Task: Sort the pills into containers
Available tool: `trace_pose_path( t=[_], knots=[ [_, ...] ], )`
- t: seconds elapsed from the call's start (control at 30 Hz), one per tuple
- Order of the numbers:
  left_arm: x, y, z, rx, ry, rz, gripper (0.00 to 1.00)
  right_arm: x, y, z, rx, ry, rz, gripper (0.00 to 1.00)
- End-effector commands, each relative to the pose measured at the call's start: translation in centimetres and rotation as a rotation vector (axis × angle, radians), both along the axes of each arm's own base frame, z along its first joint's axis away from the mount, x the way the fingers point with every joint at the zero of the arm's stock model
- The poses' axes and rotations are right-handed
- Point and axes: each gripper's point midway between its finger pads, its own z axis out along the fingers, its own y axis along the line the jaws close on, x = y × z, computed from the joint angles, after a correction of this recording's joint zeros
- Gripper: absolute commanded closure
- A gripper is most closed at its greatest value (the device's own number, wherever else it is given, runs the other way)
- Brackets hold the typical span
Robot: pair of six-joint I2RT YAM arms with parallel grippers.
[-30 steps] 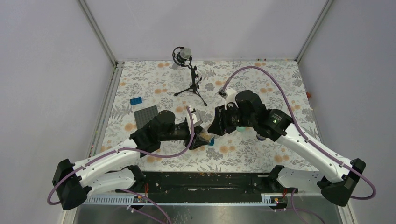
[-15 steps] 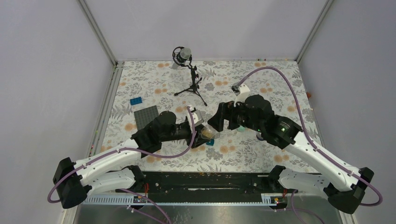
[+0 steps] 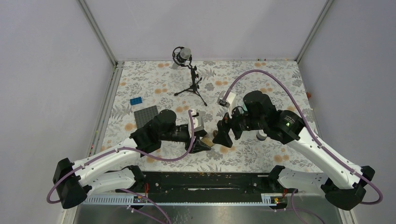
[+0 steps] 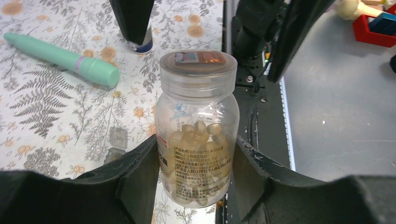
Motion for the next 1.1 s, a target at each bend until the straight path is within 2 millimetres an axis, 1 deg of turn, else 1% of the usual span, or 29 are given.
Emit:
trace_pose_path(
  t=[0.0,0.07,0.2,0.37,0.5,0.6,0.7,0.73,0.87,0.93,1.0,1.03,1.07],
  knots=[
    [-1.7,-0.7,3.9,-0.092,-0.053,-0.13,1.0,-1.4,-0.7,0.2,-0.034,-0.035,0.113,0.12],
    [-2.0,-0.7,3.9,-0.088,-0.049,-0.147,1.0,-1.5,-0.7,0.3,-0.031,-0.038,0.12,0.15],
    [-2.2,-0.8,3.9,-0.09,-0.043,-0.166,1.0,-1.5,-0.2,0.3,-0.024,-0.026,0.135,0.27],
    [-2.7,-0.8,4.2,-0.096,-0.038,-0.197,1.0,-0.2,0.4,-0.2,-0.039,-0.022,0.09,0.39],
    [-2.8,-0.8,4.0,-0.087,-0.034,-0.21,1.0,0.4,1.1,-0.1,-0.027,-0.009,0.07,0.52],
    [-2.6,-0.9,3.8,-0.08,-0.031,-0.198,1.0,1.1,1.7,-0.1,-0.011,0.036,0.006,0.66],
    [-1.6,-1.1,3.5,-0.067,-0.034,-0.143,1.0,2.7,2.3,-0.2,-0.003,0.105,-0.136,0.9],
    [-0.9,-1.1,3.2,-0.059,-0.037,-0.102,1.0,3.3,2.5,-0.2,0.007,0.133,-0.184,0.99],
    [1.9,-1.2,2.9,-0.049,-0.057,0.052,1.0,5.1,3.7,-0.6,0.059,0.232,-0.351,1.0],
    [3.0,-1.0,2.6,-0.038,-0.064,0.119,1.0,6.4,3.5,-0.8,0.078,0.235,-0.461,1.0],
    [3.8,-0.8,2.3,-0.033,-0.067,0.172,1.0,7.4,2.9,-0.9,0.092,0.237,-0.552,1.0],
    [4.0,-0.6,2.2,-0.03,-0.066,0.185,1.0,7.5,2.7,-0.7,0.101,0.234,-0.569,0.96],
    [4.2,-0.6,2.3,-0.037,-0.07,0.198,1.0,7.5,2.6,-0.6,0.105,0.23,-0.571,0.8]
  ],
)
